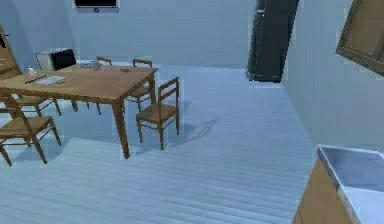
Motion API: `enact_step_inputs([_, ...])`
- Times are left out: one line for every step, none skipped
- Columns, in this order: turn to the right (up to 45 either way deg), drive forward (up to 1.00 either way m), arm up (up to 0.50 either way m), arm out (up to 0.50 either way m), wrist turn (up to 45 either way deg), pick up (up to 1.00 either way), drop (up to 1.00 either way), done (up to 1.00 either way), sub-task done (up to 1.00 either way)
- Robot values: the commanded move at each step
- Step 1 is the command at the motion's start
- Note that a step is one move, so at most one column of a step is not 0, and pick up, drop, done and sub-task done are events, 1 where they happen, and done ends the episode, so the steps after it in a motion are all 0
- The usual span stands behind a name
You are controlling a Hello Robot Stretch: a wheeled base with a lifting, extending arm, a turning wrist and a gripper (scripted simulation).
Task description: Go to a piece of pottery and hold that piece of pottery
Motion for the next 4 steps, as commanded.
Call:
enact_step_inputs([0.0, 0.00, 0.00, 0.20, 0.0, 0.00, 0.00, 0.00, 0.00])
enact_step_inputs([0.0, 0.00, 0.00, 0.00, 45.0, 0.00, 0.00, 0.00, 0.00])
enact_step_inputs([0.0, 0.00, 0.00, 0.00, 45.0, 0.00, 0.00, 0.00, 0.00])
enact_step_inputs([0.0, 0.00, 0.00, 0.00, 45.0, 0.00, 0.00, 0.00, 0.00])
